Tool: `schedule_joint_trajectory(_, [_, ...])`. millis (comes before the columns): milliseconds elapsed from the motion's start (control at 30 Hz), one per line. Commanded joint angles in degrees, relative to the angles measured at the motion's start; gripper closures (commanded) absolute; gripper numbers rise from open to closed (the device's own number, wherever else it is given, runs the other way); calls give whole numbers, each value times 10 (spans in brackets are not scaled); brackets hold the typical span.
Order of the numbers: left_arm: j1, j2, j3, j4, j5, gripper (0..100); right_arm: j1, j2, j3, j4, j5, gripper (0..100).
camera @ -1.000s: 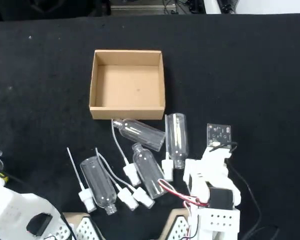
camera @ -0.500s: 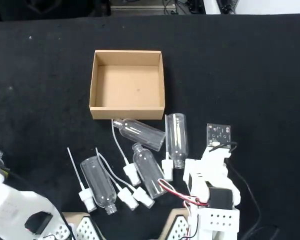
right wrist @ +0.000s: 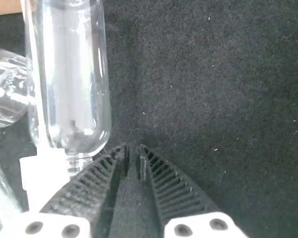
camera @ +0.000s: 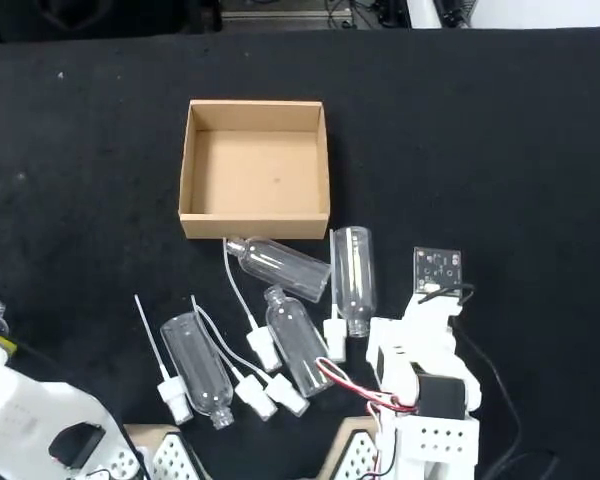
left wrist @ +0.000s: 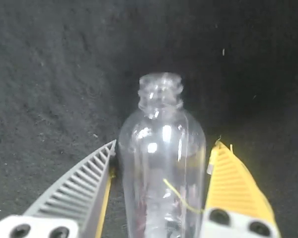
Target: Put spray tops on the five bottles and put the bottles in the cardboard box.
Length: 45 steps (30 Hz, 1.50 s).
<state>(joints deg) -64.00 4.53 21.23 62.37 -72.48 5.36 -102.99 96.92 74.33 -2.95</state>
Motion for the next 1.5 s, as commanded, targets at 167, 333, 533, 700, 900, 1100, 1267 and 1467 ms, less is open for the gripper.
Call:
schedule_joint_trajectory(167, [-11, -4, 0, -4, -26, 733, -3, -56, -5, 4, 0, 987])
schedule_joint_trajectory(333, [-14, -4, 0, -3, -28, 733, -3, -56, -5, 4, 0, 987])
schedule_joint_trajectory(533, [-13, -4, 18, -7, -28, 734, -3, -56, -5, 4, 0, 987])
schedule_joint_trajectory(700, [-9, -4, 47, -8, -29, 841, -4, -56, -5, 4, 0, 987])
schedule_joint_trajectory(900, [-9, -10, 47, -4, -29, 863, -3, -56, -7, -13, 1, 986])
schedule_joint_trajectory(1100, [7, -30, 33, 19, 1, 971, 0, -56, -16, -127, 142, 986])
schedule_joint_trajectory(1267, [38, -109, 5, 84, 127, 969, 48, -56, -15, -236, 322, 986])
schedule_joint_trajectory(1467, [78, -258, 65, 89, 251, 970, 76, -55, -82, -212, 346, 986])
